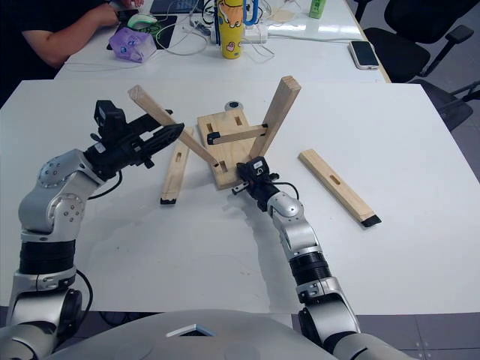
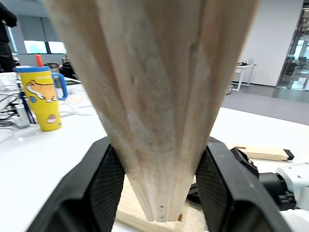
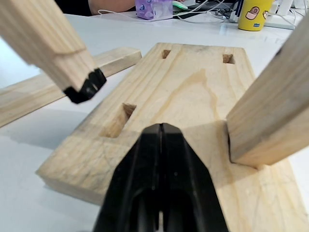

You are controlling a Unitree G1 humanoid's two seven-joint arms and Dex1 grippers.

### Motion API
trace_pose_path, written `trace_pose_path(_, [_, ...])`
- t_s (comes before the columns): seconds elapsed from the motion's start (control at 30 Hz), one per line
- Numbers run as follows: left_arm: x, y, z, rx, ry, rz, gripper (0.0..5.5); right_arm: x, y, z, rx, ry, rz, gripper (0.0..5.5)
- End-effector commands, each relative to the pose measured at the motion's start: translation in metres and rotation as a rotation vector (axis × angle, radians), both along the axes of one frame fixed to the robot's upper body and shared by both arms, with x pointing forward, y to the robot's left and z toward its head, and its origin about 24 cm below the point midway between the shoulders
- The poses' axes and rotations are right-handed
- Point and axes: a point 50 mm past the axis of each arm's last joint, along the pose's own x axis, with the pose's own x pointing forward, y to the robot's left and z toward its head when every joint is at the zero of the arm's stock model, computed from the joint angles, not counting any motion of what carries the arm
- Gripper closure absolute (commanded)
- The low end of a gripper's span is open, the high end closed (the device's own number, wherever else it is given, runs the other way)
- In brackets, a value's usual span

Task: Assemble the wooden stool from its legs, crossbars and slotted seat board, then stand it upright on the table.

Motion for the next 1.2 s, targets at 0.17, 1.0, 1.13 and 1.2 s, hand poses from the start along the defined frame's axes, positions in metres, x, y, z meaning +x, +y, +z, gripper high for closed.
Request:
trace_pose_path(0.17, [-0.002,-0.012,-0.023,0.086,0.017,-0.058,3.47,-0.011,-0.001,-0.026,-0.043,0.162,0.016,5.50])
trace_pose_path(1.0, [0.018,-0.008,0.002,0.236,0.113,-0.202,3.47,-0.010,0.006,-0.022,0.004,0.141,0.024,5.50])
trace_pose_path(1.13, [0.020,-0.010,0.002,0.248,0.115,-0.202,3.47,-0.011,0.019,-0.015,0.039,0.115,0.088,5.50])
trace_pose_path(1.2, [0.021,-0.011,0.001,0.252,0.115,-0.197,3.47,-0.014,0.025,-0.014,0.048,0.107,0.129,5.50])
